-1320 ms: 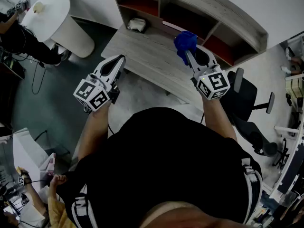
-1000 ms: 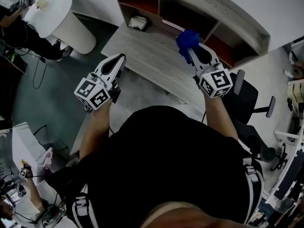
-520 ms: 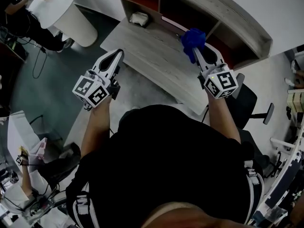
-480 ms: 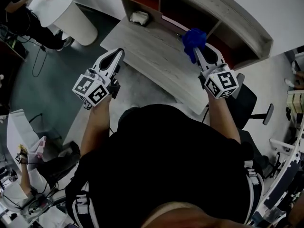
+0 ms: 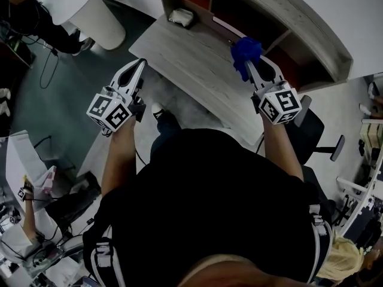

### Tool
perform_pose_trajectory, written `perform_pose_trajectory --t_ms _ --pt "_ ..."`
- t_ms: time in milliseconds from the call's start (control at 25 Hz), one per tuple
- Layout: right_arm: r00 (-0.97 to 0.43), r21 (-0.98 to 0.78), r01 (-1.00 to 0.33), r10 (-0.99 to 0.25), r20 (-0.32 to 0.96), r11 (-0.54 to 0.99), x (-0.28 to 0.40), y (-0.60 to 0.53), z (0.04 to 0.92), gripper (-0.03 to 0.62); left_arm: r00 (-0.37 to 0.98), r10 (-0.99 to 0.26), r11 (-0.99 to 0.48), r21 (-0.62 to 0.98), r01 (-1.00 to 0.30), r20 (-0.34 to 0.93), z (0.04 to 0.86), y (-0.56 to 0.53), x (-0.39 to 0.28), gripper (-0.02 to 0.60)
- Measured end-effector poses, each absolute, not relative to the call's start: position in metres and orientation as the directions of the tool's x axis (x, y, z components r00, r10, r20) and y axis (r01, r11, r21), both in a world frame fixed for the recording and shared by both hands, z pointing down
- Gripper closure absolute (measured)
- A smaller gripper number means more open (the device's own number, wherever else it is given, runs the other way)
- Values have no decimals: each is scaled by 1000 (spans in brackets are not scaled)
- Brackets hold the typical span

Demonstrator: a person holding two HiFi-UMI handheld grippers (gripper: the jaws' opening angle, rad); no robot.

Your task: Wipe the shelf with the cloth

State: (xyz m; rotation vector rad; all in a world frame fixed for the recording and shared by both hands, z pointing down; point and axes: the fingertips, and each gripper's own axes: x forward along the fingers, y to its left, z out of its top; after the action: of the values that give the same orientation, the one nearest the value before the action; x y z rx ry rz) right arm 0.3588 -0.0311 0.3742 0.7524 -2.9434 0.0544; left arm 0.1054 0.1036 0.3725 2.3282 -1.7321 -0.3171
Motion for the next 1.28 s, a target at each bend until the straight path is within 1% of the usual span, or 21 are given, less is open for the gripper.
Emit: perform_pose_trajectory --t_ms 480,800,1280 --pt "-877 -27 -471 -465 119 882 286 -51 379 528 311 -950 -292 298 -909 17 396 75 52 565" --pt "-866 -35 -492 -485 117 870 247 -76 381 528 314 -948 -293 270 -917 41 404 46 16 565" --pt "-859 -25 -501 -494 133 865 157 -117 389 528 355 -933 -327 271 -905 62 413 -4 -60 565"
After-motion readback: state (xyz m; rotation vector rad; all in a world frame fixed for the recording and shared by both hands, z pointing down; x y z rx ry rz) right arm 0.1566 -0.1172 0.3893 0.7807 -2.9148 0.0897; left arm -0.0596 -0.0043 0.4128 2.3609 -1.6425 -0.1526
